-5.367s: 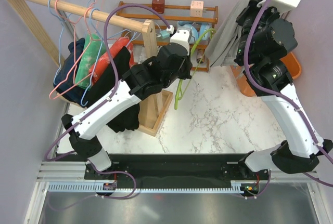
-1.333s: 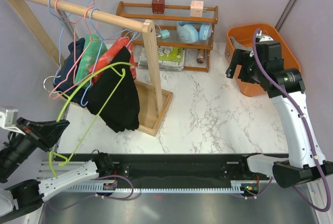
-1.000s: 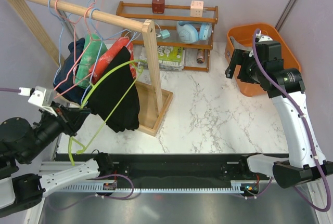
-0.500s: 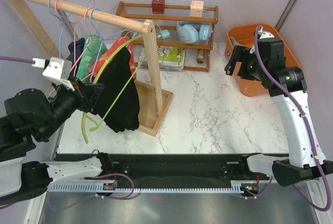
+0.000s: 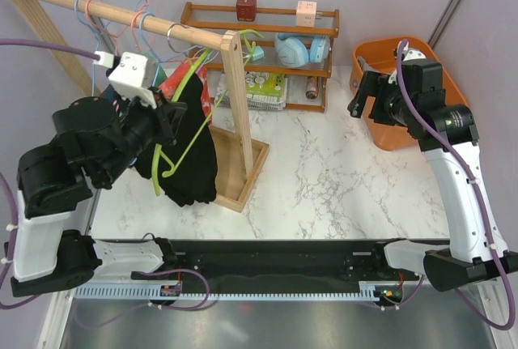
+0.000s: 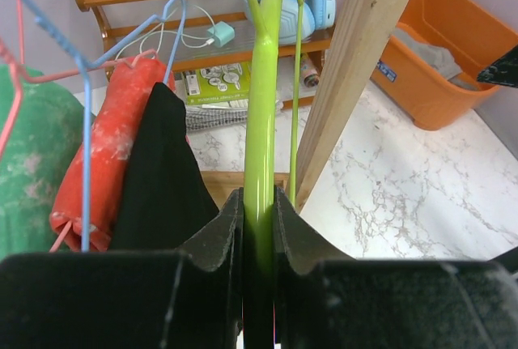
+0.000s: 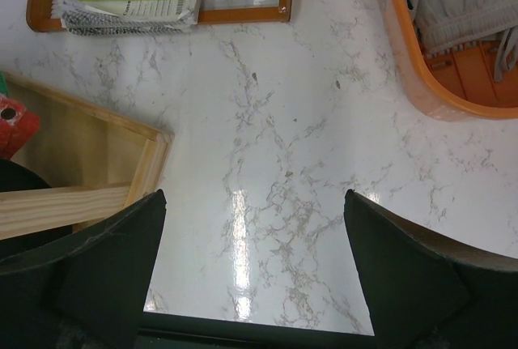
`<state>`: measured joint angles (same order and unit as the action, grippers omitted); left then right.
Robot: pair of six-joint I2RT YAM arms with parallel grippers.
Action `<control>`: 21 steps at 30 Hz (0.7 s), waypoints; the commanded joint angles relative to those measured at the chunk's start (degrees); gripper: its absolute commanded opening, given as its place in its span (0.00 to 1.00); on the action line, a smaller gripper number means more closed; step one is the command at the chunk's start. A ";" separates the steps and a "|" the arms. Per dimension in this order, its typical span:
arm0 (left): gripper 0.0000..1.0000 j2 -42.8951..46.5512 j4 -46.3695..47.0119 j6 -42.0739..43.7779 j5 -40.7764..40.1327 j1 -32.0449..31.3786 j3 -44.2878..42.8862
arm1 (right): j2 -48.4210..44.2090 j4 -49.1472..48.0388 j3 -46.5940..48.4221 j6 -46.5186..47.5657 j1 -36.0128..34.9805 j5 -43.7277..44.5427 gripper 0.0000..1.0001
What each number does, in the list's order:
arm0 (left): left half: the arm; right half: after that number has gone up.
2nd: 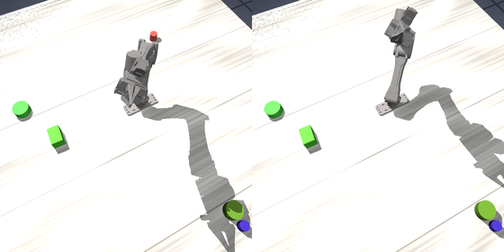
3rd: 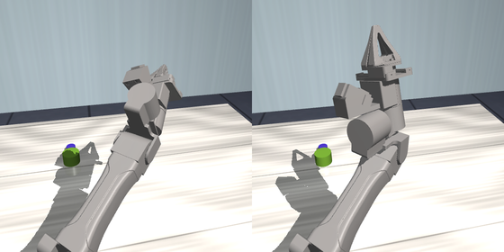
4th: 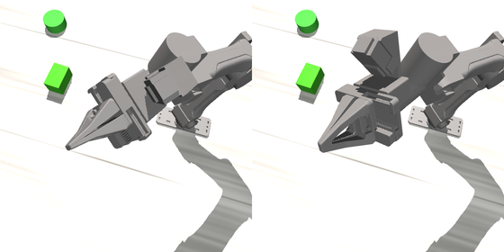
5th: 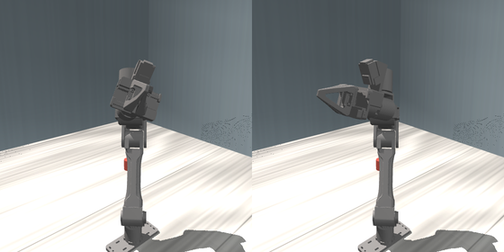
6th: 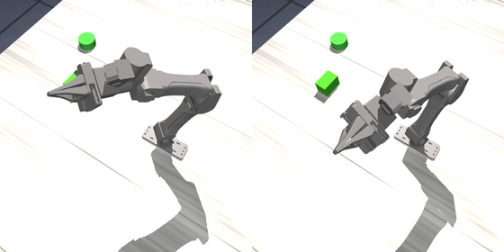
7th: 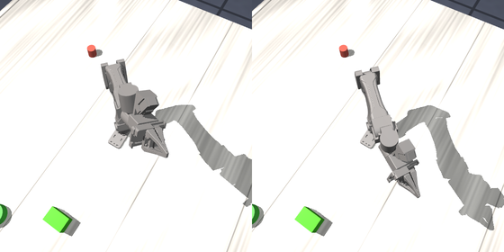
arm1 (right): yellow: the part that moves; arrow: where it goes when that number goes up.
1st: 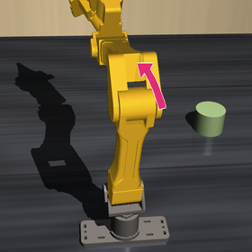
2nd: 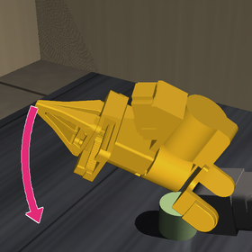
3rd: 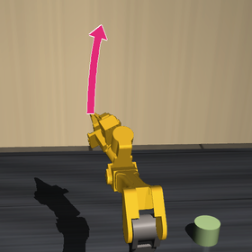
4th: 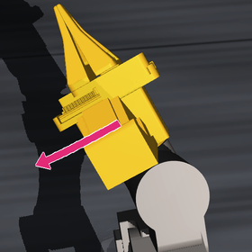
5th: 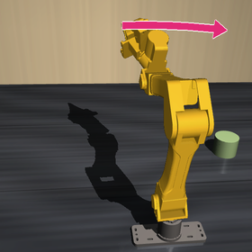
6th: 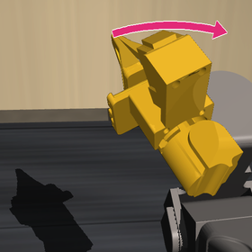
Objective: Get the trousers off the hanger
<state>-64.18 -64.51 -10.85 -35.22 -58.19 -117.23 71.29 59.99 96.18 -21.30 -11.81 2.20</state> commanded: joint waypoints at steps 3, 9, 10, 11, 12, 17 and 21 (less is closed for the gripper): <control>0.02 -4.72 4.83 4.52 -1.69 0.10 -4.23 | -2.12 -1.36 2.26 -0.85 -0.23 -1.49 0.98; 0.02 -8.33 4.83 4.79 -1.52 0.10 -3.45 | -3.43 -1.45 0.86 -1.55 -0.31 -6.14 0.98; 0.02 -8.24 4.75 4.18 -1.25 0.19 -2.84 | -3.96 -1.45 0.50 -1.81 -0.23 -7.54 0.98; 0.02 -7.46 4.57 2.69 -1.34 0.19 -2.05 | -4.22 -1.63 0.15 -2.16 -0.23 -8.78 0.98; 0.02 -6.93 4.40 1.90 -1.60 0.19 -0.04 | -4.49 -1.89 -0.90 -2.86 -0.31 -11.83 0.98; 0.02 -3.76 3.78 -1.62 -0.29 0.10 4.02 | -7.47 -3.91 -5.21 -5.85 -0.32 -18.89 0.98; 0.25 -2.18 1.59 -4.26 1.82 0.19 5.69 | -9.76 -5.49 -9.51 -8.23 -0.40 -23.37 0.98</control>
<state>-68.14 -62.19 -10.63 -35.38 -58.22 -113.01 63.66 57.52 89.60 -26.20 -11.90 -14.46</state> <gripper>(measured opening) 0.182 0.982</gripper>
